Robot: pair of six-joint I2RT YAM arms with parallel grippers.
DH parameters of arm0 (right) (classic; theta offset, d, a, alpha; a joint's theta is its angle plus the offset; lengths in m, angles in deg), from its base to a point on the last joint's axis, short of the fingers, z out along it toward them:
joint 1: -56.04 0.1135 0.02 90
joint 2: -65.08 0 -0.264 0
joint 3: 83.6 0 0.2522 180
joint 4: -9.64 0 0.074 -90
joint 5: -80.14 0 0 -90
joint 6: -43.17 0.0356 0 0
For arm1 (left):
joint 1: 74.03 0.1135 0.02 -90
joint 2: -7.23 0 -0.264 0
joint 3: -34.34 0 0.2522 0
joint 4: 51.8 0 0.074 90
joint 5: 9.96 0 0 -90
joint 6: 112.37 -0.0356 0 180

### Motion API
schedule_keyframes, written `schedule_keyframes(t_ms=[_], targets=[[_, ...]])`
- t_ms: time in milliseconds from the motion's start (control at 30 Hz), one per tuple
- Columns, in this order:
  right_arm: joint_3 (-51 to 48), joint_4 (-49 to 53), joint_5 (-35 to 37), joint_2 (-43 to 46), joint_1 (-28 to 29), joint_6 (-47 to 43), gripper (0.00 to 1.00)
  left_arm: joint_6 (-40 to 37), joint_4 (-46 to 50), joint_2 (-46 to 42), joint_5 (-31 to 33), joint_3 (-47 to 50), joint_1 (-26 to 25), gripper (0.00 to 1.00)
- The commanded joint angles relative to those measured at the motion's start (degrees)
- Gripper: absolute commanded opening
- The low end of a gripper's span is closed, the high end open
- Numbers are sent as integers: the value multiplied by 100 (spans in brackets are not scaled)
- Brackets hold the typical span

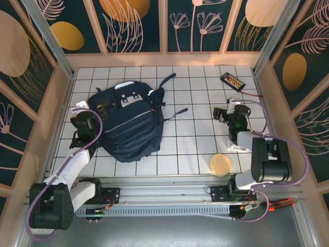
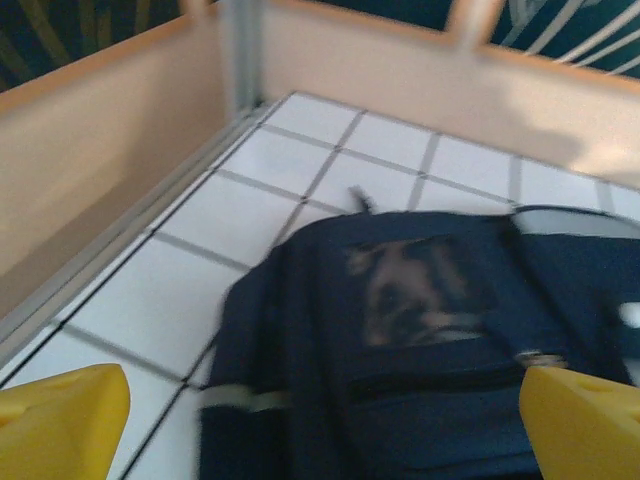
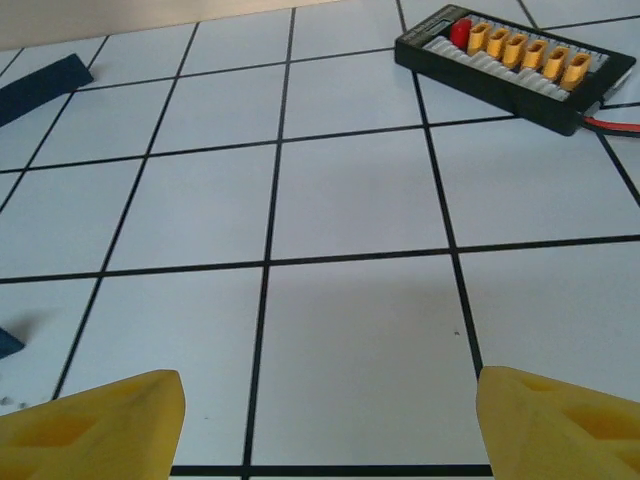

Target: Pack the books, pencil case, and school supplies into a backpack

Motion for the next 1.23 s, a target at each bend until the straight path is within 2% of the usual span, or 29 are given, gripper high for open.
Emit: schedule_keyframes(t_ms=[0,67,133,267,333,400,433,500,567,633,667,733,800,867,967,1200], targets=[[-499,-1806,61,-7,-3,-116,77,-274,-1839,-102,30,630,327,99],[-926,-2529,117,-18,-36,-62,77,-345,-2725,40,-130,1035,519,99],[-1257,-3310,246,-232,-52,2,79,-427,-3169,421,-206,1195,595,99],[-1401,-3684,249,-394,-182,152,82,-397,-4799,1274,-796,1608,600,99],[-1582,-4172,859,-525,-75,233,86,-334,-5523,1775,-872,1716,605,99],[-1626,-4252,1418,-521,49,267,89,-347,-6008,2135,-950,1745,605,99],[-1674,-4349,1758,-533,110,317,90,-378,-5701,2050,-990,1676,596,99],[-1668,-4350,1839,-534,125,328,99,-418,-5797,2029,-1085,1726,596,99],[-1688,-4364,1841,-520,123,329,99,-607,-6335,2281,-1576,1877,596,99],[-1687,-4361,1833,-526,125,306,99,-723,-7336,2878,-1888,2036,568,99],[-1671,-4344,1828,-529,126,312,99,-708,-7361,2957,-1890,1986,569,99],[-1671,-4333,1797,-525,119,328,99,-669,-6064,2615,-1711,1611,570,99],[-1671,-4338,1797,-526,119,325,99,-709,-6077,2808,-1829,1437,554,99],[-1669,-4332,1797,-527,119,320,99,-772,-5697,2755,-1702,1283,477,99],[-1659,-4325,1746,-535,122,301,99,-787,-5645,2761,-1624,1244,442,99],[-1604,-4183,1244,-525,25,254,99,-825,-5588,2766,-1469,1218,367,99]])
